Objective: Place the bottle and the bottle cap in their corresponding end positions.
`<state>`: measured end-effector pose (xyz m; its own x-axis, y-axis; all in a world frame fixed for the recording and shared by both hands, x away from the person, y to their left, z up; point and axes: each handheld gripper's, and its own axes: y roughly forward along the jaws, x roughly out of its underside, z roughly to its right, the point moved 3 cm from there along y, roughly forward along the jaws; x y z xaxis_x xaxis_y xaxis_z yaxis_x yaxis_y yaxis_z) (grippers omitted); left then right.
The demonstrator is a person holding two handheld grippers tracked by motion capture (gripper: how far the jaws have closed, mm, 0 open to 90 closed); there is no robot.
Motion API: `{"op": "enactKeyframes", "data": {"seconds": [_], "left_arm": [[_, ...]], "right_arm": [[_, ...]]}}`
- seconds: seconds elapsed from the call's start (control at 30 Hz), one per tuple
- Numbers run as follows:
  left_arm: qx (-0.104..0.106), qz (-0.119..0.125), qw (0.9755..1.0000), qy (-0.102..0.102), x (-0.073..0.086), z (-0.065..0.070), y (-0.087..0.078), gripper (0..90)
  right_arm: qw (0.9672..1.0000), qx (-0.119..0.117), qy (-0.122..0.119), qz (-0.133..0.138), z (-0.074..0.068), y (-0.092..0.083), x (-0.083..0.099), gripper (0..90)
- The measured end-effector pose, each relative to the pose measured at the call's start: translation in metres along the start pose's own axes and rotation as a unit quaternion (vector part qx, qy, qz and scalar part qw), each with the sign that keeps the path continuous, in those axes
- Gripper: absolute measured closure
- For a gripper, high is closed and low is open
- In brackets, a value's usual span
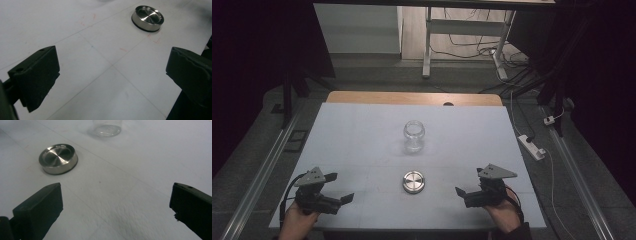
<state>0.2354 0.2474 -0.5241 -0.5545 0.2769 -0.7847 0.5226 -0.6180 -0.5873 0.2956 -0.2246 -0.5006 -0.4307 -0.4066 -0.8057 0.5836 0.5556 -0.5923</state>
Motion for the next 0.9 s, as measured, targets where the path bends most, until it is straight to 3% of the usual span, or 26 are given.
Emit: {"op": "enactKeyframes", "data": {"seconds": [0.5, 0.77, 0.9], "left_arm": [[-0.034, -0.002, 0.9982, -0.049, 0.034, -0.01, -0.026, 0.1], [-0.069, -0.031, 0.9957, -0.053, 0.049, -0.013, -0.032, 0.1], [-0.073, -0.038, 0.9949, -0.057, 0.051, -0.013, -0.032, 0.1]], "right_arm": [[0.9984, 0.041, 0.038, -0.009, 0.016, -0.031, 0.033, 0.0], [0.9974, 0.049, 0.046, -0.027, 0.017, -0.038, 0.044, 0.0], [0.9967, 0.05, 0.055, -0.033, 0.019, -0.039, 0.045, 0.0]]}}
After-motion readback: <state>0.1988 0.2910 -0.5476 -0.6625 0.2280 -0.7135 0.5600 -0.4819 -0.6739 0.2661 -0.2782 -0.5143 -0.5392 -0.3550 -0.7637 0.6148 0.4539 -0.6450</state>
